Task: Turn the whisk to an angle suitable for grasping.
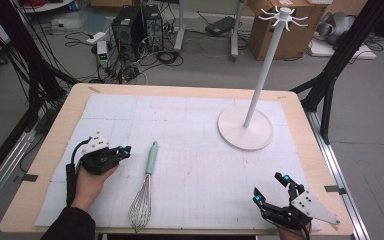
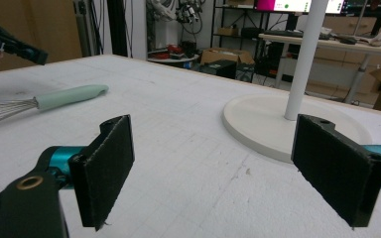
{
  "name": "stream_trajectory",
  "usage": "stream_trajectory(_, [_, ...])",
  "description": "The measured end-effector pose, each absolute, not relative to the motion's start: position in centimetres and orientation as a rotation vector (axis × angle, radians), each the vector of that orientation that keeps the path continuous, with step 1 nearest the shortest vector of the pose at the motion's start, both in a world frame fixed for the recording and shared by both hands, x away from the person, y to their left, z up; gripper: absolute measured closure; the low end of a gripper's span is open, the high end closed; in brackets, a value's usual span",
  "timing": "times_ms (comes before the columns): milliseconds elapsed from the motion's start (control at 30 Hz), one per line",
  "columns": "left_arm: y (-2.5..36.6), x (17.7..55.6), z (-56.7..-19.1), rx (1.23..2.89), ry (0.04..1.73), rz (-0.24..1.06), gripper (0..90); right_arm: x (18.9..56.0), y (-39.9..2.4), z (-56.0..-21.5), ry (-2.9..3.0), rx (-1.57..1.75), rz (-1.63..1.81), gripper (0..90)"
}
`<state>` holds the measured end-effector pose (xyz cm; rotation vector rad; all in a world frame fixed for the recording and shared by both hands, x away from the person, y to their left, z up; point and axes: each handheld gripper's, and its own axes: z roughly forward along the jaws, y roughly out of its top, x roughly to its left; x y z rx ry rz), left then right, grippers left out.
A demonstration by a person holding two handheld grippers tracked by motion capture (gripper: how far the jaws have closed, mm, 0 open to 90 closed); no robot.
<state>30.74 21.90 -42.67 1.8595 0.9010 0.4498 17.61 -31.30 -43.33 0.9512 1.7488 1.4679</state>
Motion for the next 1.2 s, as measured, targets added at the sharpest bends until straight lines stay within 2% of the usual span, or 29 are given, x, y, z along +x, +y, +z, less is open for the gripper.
stream_trajectory(367, [18.8,33.7,-43.6,2.065,0.948,0.451,89.8,17.6,-31.2,-43.3,1.754,0.951,1.471,15.8])
stream_trajectory(767, [17.3,36.4,-44.6,2.118,1.013,0.417,89.9,17.7,-31.1,-43.3,1.759,0.939,1.475,15.8])
stream_trajectory(1200, [15.3,37.6,-44.9,2.174,0.997,0.371,89.8,17.4,-30.9,-43.1,1.752,0.901,1.471,17.0])
